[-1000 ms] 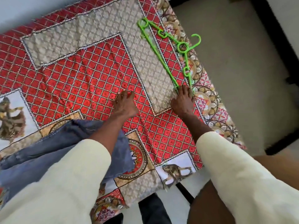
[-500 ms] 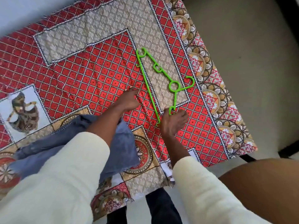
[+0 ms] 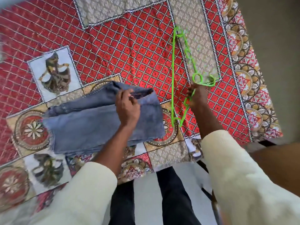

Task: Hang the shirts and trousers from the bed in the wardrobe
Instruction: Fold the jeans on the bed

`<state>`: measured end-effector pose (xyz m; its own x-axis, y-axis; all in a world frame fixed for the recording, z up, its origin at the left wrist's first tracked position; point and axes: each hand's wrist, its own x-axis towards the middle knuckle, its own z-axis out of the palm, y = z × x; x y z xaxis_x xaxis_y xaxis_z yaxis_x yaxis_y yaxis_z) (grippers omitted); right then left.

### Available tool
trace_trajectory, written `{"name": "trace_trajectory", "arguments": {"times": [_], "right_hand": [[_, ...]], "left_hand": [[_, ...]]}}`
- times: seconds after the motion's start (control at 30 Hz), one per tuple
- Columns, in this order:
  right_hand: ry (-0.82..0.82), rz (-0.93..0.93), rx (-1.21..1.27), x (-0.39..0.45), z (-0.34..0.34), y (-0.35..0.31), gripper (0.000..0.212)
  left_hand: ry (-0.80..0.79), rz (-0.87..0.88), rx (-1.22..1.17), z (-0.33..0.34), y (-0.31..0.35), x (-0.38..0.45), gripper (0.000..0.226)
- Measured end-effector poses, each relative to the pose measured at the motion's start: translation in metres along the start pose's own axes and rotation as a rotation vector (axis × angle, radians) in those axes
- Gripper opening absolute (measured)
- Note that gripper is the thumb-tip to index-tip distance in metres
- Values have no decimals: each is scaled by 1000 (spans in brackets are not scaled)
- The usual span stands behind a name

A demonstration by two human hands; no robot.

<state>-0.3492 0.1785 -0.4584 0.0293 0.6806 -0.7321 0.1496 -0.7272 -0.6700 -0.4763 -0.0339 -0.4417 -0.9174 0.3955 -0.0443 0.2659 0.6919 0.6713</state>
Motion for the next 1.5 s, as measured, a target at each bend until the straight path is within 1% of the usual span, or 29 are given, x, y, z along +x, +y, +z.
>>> {"name": "trace_trajectory", "arguments": {"times": [0.03,0.07,0.13,0.2,0.27,0.33,0.37,0.47,0.53,0.57,0.63,0.67,0.7,0.8,0.87,0.97,1.1,1.17,1.27,1.33,1.4,1.5], "right_hand": [[5,12,1,-16,-5,12,18],[51,15,-1,-24,-12,23,22],[28,10,12,-48,-27,51,27],[16,33,23,-76,-33,76,29],[46,49,37,-93,-30,100,30],[28,41,14,-107,-21,114,32],[-7,36,-13,-111,-17,123,34],[-104,23,-141,-119,-7,136,39],[-90,35,-163,-111,-6,139,35],[-81,33,-166,-103,-8,140,32],[-101,29,-240,-94,-17,138,24],[-132,46,-273,-88,-23,137,20],[-162,78,-243,-84,-27,135,20],[-298,177,-109,-76,-36,119,23],[-352,247,-99,-72,-37,113,19],[-383,291,-139,-63,-40,112,10],[-371,364,-78,-58,-40,108,13],[-377,385,-18,-58,-39,109,11],[-409,394,45,-63,-39,114,16],[-440,385,72,-67,-38,115,17],[-450,368,128,-74,-32,116,16],[-475,319,213,-92,-13,118,21]], "left_hand": [[-1,-20,1,-14,-13,-9,31],[0,-29,15,-23,-22,-17,30],[8,-43,31,-43,-41,-33,29],[8,-58,14,-58,-56,-44,28],[-15,-72,-45,-69,-60,-53,23],[-36,-29,-97,-74,-54,-59,18],[-52,8,-118,-75,-50,-63,16],[-150,85,-198,-64,-33,-76,16],[-255,75,-201,-44,-20,-81,15],[-318,58,-164,-36,-11,-82,15],[-462,-35,-2,-18,9,-83,15],[-517,-90,97,-11,19,-83,18],[-543,-120,176,-4,26,-82,22],[-536,-101,355,30,40,-75,32],[-534,-136,467,44,42,-69,45],[-548,-273,520,54,46,-68,73],[-523,-316,538,58,50,-67,84],[-515,-309,561,62,50,-67,77],[-478,-186,632,55,49,-66,45],[-498,-126,563,44,48,-60,34],[-490,-159,476,24,51,-55,33],[-432,-264,388,-9,47,-48,33]]}}
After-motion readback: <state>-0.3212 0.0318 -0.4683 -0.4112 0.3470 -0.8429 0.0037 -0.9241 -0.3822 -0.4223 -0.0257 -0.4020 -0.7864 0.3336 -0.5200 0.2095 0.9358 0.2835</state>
